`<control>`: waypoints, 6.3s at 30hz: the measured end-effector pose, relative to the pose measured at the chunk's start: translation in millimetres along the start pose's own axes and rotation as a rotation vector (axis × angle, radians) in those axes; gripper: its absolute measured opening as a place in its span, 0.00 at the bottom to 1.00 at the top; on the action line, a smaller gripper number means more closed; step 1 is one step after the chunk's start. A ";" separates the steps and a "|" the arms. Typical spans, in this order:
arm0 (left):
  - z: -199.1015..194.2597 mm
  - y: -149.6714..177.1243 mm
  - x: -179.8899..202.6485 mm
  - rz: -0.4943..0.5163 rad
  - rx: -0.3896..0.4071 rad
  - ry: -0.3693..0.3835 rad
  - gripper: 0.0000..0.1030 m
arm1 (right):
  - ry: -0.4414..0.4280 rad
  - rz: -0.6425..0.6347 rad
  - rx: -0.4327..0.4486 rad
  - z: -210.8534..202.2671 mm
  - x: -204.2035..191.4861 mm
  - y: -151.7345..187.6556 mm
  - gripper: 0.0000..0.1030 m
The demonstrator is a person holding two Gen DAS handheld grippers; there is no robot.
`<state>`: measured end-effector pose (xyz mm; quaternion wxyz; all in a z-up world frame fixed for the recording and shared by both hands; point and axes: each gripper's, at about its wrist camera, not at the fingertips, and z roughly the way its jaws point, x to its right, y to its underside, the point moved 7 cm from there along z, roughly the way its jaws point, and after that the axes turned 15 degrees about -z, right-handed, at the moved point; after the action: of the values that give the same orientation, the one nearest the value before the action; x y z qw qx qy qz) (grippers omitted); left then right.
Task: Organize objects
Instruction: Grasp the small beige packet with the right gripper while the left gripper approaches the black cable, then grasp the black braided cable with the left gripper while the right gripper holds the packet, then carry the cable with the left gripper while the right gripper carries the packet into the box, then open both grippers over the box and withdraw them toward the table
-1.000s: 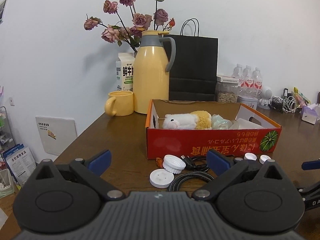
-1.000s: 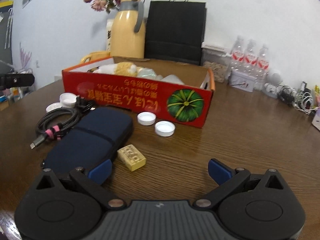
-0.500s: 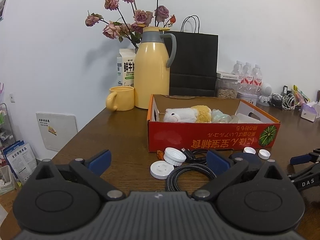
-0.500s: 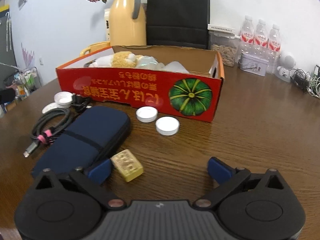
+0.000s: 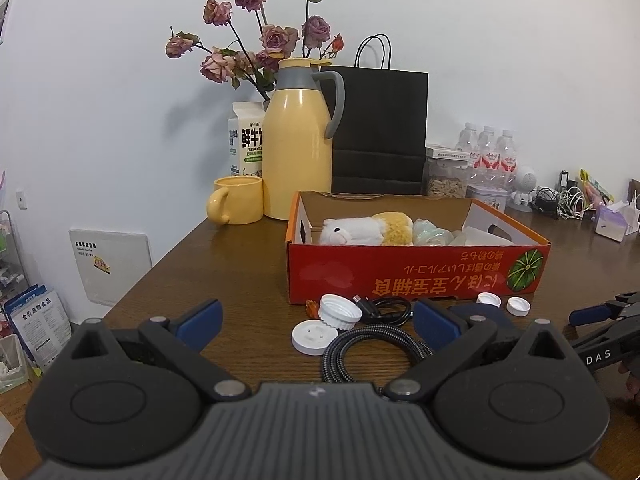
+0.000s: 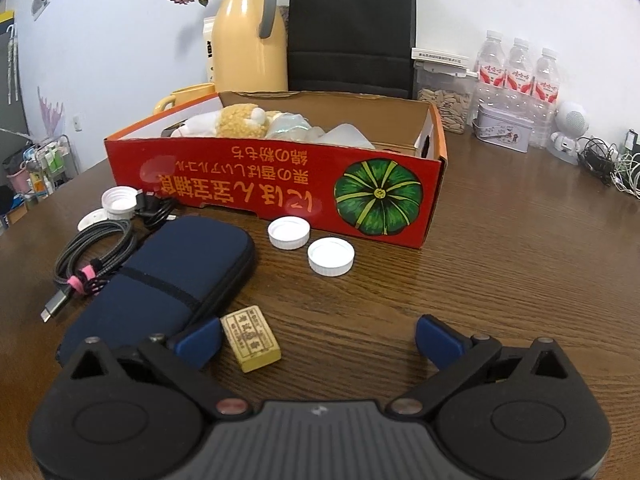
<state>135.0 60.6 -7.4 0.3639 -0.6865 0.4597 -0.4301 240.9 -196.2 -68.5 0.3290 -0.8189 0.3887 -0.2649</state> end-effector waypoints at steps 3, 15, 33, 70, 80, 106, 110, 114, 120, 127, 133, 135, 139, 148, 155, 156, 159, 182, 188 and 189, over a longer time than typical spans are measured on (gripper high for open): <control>0.3 1.2 -0.8 -0.001 -0.003 -0.005 1.00 | -0.005 -0.003 0.010 -1.3 -0.9 -0.8 0.96; 2.7 5.1 0.6 0.007 -0.015 -0.009 1.00 | -0.055 -0.020 0.078 -12.6 -18.6 -7.6 0.19; 28.1 25.9 13.3 0.041 -0.115 -0.007 1.00 | 0.141 0.039 0.265 -54.2 -4.5 -10.3 0.19; 81.7 51.3 32.8 0.031 -0.303 -0.035 0.90 | 0.130 0.068 0.331 -63.7 -2.5 -9.3 0.19; 69.4 46.5 28.4 0.001 -0.294 -0.043 0.88 | 0.129 0.067 0.329 -63.8 -1.7 -8.8 0.19; 46.2 -28.1 69.2 -0.009 -0.097 0.096 0.88 | 0.149 0.005 0.433 -70.0 -9.4 -39.0 0.19; 59.6 -42.9 77.7 -0.015 -0.076 0.109 0.88 | 0.152 -0.008 0.452 -64.5 -5.9 -60.8 0.19; 77.0 -59.1 86.9 -0.021 -0.048 0.113 0.88 | 0.180 -0.022 0.474 -55.3 3.1 -87.3 0.19; 115.8 -80.8 94.6 -0.066 -0.030 0.097 0.88 | 0.192 0.041 0.482 -26.8 24.7 -124.6 0.19; 163.3 -94.0 100.1 -0.106 -0.005 0.051 0.88 | 0.222 0.102 0.458 16.7 45.2 -149.9 0.19; 190.9 -78.6 90.1 -0.098 -0.031 0.025 0.88 | 0.190 0.141 0.394 43.8 53.2 -136.5 0.19; 192.4 -76.7 87.2 -0.092 -0.028 0.018 0.88 | 0.185 0.144 0.382 46.7 53.0 -133.9 0.19; 188.4 -74.2 90.0 -0.077 -0.017 0.035 0.88 | 0.182 0.134 0.371 48.2 49.9 -131.0 0.19; 174.1 -79.0 89.2 -0.077 0.076 0.037 1.00 | 0.189 0.129 0.361 43.5 48.2 -127.4 0.58; 171.3 -78.8 86.7 -0.078 0.074 0.025 1.00 | 0.213 0.108 0.379 37.1 44.0 -128.2 0.99; 171.1 -78.5 86.4 -0.077 0.075 0.022 1.00 | 0.215 0.105 0.377 37.1 43.5 -128.0 1.00; 169.6 -77.8 87.1 -0.072 0.078 0.019 1.00 | 0.216 0.098 0.373 36.2 41.5 -128.0 1.00; 113.1 -60.2 67.9 -0.045 0.127 0.086 1.00 | 0.234 0.042 0.416 -11.9 34.6 -98.8 1.00; 104.9 -46.6 58.2 -0.028 0.101 0.077 1.00 | 0.222 0.020 0.404 -20.5 27.2 -82.9 1.00; 104.2 -45.5 56.5 -0.028 0.097 0.073 1.00 | 0.220 0.022 0.402 -21.7 26.8 -79.8 1.00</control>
<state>257.6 32.3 9.6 0.3738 -0.6582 0.4415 -0.4818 277.7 -186.7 9.6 0.4438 -0.6988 0.3707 -0.4212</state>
